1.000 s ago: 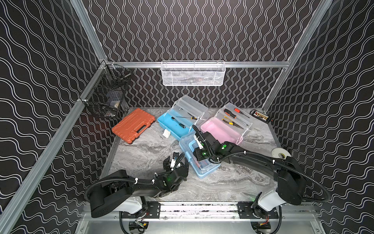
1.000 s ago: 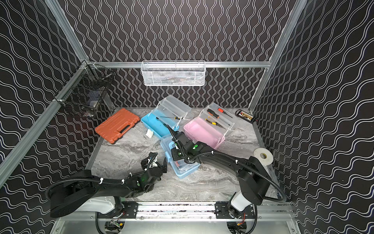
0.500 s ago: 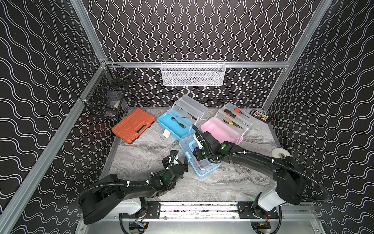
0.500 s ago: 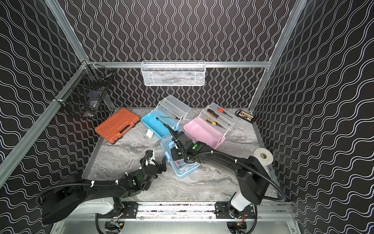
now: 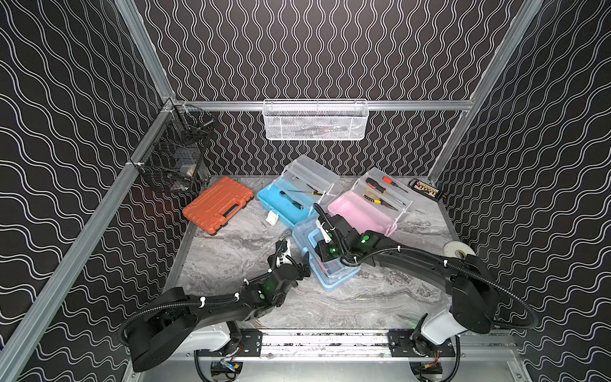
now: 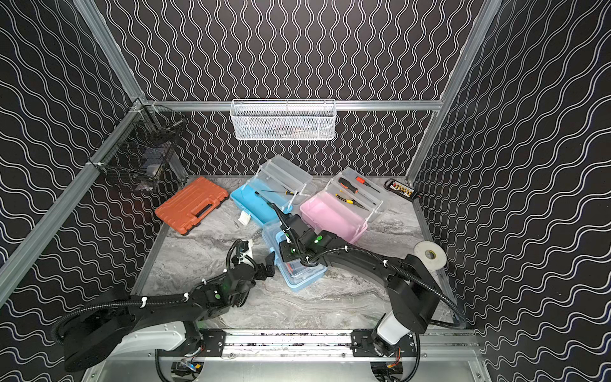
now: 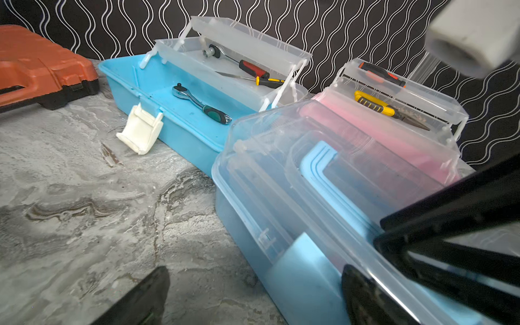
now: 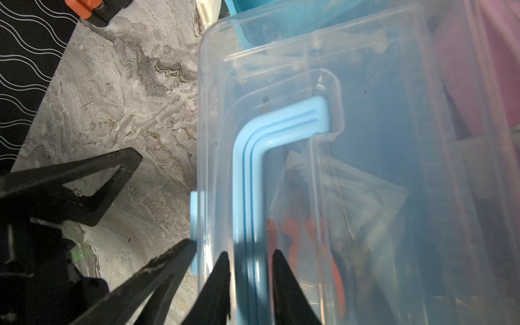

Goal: Close toolboxes
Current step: Fasten the toolbox latch on the toolbox.

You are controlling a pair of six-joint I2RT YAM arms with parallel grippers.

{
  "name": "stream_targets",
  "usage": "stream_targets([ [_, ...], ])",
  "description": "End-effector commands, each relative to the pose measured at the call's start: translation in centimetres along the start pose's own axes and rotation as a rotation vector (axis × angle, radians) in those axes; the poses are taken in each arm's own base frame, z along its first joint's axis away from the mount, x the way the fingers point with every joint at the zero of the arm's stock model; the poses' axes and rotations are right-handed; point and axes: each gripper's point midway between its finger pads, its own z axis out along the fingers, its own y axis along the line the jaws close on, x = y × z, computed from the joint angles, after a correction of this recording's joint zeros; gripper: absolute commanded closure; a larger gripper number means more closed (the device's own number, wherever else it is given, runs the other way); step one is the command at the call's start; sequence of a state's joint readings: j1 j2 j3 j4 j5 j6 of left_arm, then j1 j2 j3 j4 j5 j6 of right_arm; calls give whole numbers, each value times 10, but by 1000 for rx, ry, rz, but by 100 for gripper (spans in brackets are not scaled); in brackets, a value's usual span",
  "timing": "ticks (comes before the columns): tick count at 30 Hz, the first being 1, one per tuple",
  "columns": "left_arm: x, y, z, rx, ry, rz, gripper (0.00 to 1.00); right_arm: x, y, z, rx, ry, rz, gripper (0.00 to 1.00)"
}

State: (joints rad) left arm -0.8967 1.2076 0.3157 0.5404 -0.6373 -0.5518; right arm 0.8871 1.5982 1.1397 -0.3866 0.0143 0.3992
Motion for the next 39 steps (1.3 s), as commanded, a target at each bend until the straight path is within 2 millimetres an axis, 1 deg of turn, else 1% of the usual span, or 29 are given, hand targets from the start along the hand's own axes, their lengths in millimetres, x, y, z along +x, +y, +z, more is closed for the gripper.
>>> stream_targets([
  [1,1,-6,2,26,4,-30,1,52,-14,4,38,212,4,71],
  [5,12,-4,6,20,31,-26,1,50,-13,2,35,204,5,71],
  [9,22,4,7,-1,39,-39,1,51,-14,0,37,202,5,71],
  [15,26,8,9,-15,37,-31,1,52,-14,1,37,203,7,71],
  [18,24,10,9,-17,26,-38,1,53,-15,2,37,206,7,71],
  [21,17,12,7,-22,5,-52,1,54,-15,2,37,207,7,71],
  [30,-18,11,-10,2,-65,-60,1,55,-15,4,38,214,4,71],
  [33,-16,27,-14,-85,-38,-68,1,55,-15,4,38,212,4,71],
  [38,3,65,-25,-236,6,-128,1,56,-15,4,39,216,1,71],
  [39,6,69,-26,-247,13,-138,1,57,-16,5,41,218,-1,71],
])
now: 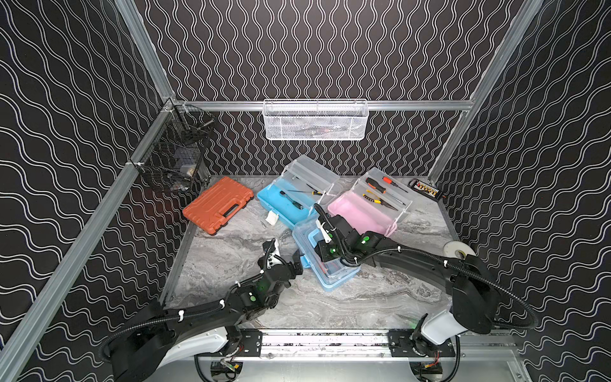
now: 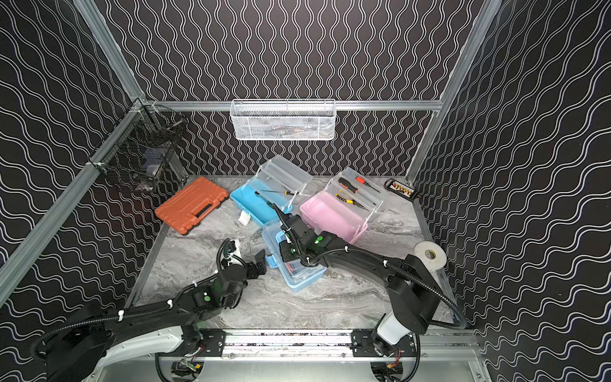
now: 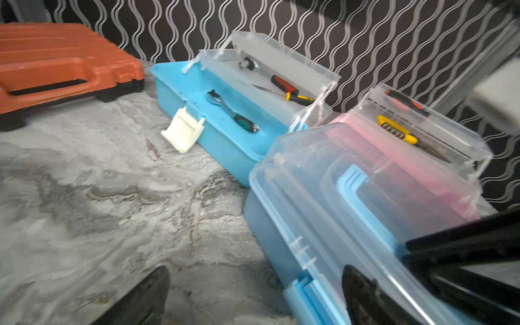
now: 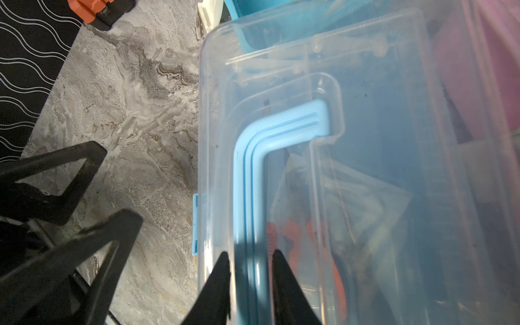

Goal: Close toolboxes
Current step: Fasten the toolbox latch on the toolbox.

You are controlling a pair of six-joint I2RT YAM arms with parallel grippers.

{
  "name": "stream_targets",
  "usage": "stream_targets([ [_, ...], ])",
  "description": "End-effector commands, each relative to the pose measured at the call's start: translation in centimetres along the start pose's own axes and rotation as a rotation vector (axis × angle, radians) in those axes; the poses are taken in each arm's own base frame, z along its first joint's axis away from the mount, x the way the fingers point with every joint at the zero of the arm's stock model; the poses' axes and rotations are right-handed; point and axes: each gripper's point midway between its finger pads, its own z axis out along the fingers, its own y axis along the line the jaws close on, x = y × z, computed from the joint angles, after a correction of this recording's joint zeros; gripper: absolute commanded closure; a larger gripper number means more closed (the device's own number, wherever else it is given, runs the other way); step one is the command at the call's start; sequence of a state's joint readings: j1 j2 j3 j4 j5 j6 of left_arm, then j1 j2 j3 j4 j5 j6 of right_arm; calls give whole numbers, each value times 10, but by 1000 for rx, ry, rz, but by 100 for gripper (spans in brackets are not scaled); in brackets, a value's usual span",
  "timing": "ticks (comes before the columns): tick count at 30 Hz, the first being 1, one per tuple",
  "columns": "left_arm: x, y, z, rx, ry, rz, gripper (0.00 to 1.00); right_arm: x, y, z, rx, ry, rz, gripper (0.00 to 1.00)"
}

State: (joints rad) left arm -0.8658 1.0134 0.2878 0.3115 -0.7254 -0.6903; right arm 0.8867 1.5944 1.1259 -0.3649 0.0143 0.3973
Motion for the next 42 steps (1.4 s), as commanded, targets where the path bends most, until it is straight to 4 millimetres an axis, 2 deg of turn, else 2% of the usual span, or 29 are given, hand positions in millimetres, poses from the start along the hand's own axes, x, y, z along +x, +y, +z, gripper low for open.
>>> stream_targets([
  [1,18,36,-3,-133,43,-30,1,57,-16,3,46,229,0,71],
  [6,40,48,2,-185,112,-13,1,59,-16,6,49,237,-2,71],
  [10,49,37,11,-134,121,-18,1,62,-18,9,54,250,-3,72],
  [16,38,4,23,-24,89,-13,1,68,-21,11,62,266,1,72],
  [20,35,-11,29,4,87,19,1,70,-22,12,64,269,2,72],
  [28,45,-9,35,0,102,18,1,72,-23,13,65,274,-1,72],
  [42,42,-21,43,15,97,41,1,64,-14,7,35,240,-26,71],
])
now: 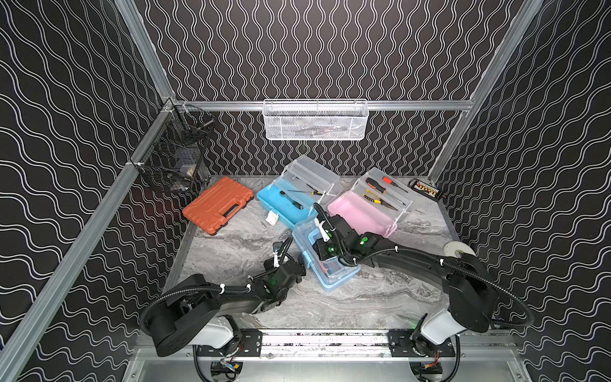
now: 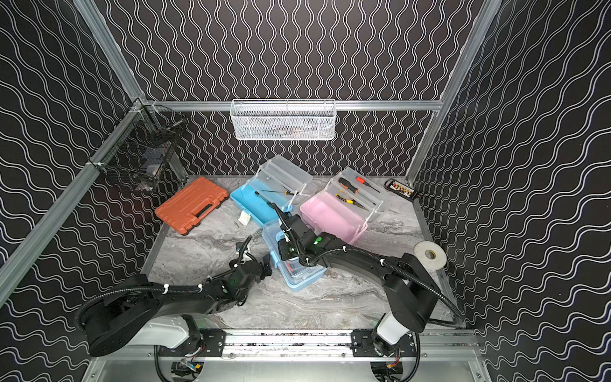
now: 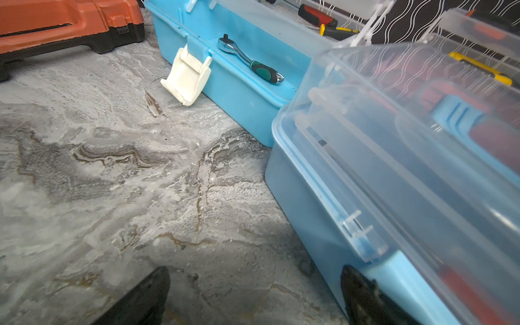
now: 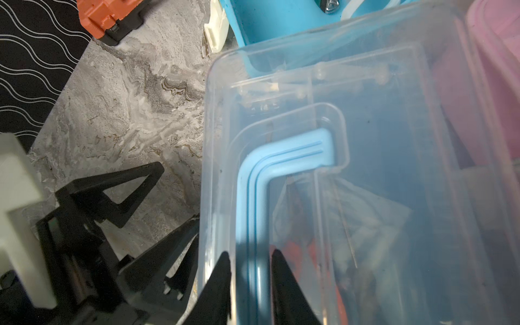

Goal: Close toolboxes
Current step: Fasten the toolbox latch on the toolbox.

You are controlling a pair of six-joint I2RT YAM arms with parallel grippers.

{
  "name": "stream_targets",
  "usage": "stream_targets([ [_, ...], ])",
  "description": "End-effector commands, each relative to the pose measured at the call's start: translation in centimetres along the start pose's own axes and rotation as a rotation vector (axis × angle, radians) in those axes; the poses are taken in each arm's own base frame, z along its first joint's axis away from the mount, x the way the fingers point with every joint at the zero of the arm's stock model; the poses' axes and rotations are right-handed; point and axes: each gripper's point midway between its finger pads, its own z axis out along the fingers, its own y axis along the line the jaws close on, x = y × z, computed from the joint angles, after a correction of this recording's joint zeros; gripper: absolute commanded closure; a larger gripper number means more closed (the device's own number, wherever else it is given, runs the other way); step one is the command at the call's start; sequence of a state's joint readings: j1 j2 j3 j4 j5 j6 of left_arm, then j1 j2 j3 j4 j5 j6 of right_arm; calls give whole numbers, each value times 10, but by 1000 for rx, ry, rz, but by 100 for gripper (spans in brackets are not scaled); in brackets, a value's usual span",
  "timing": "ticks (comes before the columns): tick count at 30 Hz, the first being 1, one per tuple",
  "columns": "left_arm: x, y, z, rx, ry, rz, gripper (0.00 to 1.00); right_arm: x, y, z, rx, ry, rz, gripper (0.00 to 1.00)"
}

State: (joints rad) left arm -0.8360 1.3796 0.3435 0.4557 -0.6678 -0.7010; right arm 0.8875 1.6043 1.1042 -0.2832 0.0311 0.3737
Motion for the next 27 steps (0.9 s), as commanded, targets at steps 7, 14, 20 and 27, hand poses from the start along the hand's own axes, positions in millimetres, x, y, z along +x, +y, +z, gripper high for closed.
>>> stream_targets([
  [7,-9,-22,4,95,-36,-66,1,85,-18,5,56,337,2,71],
  [14,-7,-29,10,107,-37,-79,1,100,-19,11,41,374,24,71],
  [20,-8,-31,16,114,-69,-129,1,115,-21,15,33,407,42,71],
  [27,-17,-32,13,117,-103,-131,1,117,-22,16,41,409,48,71],
])
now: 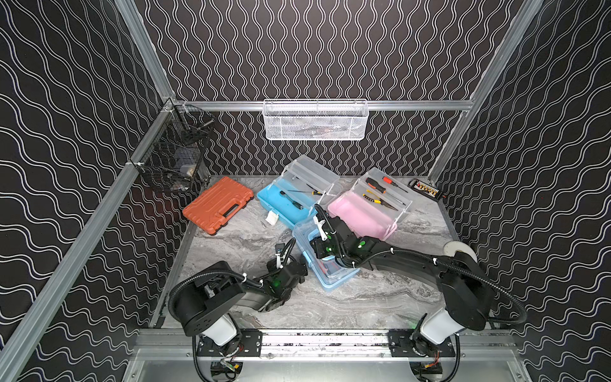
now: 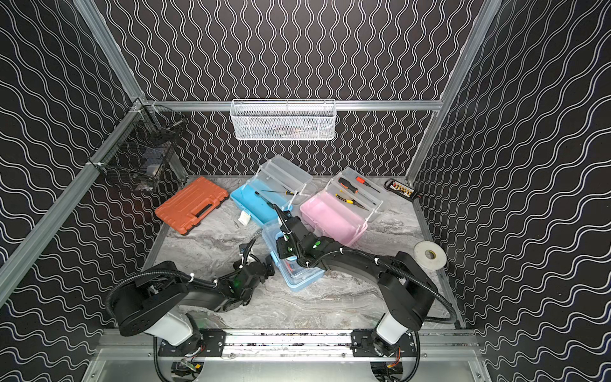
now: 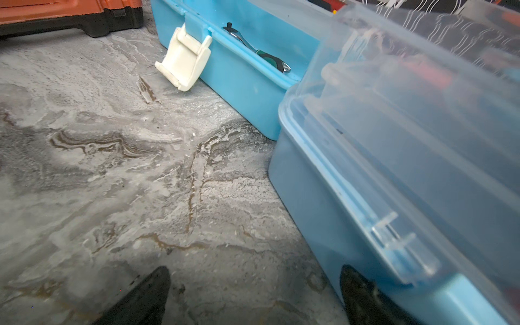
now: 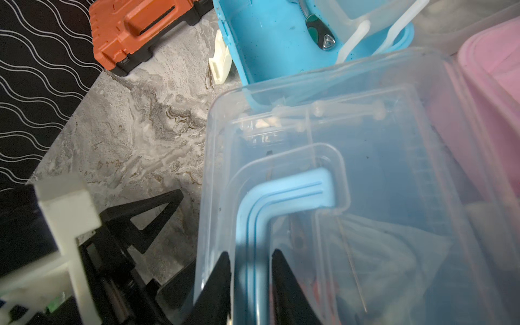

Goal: Close toolboxes
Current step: Fasten the toolbox latch on the toolbox, then move the toolbox to the center of the board.

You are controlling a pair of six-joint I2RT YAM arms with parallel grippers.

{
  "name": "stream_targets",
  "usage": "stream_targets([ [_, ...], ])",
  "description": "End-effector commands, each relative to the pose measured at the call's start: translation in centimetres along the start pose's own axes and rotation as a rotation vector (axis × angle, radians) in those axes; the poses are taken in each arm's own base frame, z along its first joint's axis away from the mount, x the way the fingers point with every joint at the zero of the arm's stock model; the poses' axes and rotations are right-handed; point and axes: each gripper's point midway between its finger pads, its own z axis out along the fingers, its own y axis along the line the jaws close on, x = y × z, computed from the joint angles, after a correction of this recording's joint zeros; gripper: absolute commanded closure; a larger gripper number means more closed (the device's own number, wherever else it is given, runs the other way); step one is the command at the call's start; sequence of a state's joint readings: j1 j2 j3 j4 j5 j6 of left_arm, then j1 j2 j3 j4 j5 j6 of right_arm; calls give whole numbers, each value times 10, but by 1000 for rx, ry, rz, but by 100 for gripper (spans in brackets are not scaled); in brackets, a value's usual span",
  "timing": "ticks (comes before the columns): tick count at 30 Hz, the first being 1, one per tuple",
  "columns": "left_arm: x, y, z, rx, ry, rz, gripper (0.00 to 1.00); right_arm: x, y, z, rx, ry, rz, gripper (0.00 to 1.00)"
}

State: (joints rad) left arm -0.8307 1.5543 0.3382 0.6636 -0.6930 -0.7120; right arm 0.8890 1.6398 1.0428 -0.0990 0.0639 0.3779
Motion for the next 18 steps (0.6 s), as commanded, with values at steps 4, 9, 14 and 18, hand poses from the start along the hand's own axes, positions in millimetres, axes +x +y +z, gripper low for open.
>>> stream_targets([
  [4,-38,-18,-16,60,-64,-65,1,113,-20,-16,61,478,28,68],
  [9,-59,0,-36,-52,-27,42,1,86,-14,-24,64,418,6,58],
  [14,-71,16,-57,-95,7,97,1,42,-9,-41,84,314,-27,36],
  [18,-77,25,-71,-101,15,80,1,11,-19,-58,119,242,-35,22],
])
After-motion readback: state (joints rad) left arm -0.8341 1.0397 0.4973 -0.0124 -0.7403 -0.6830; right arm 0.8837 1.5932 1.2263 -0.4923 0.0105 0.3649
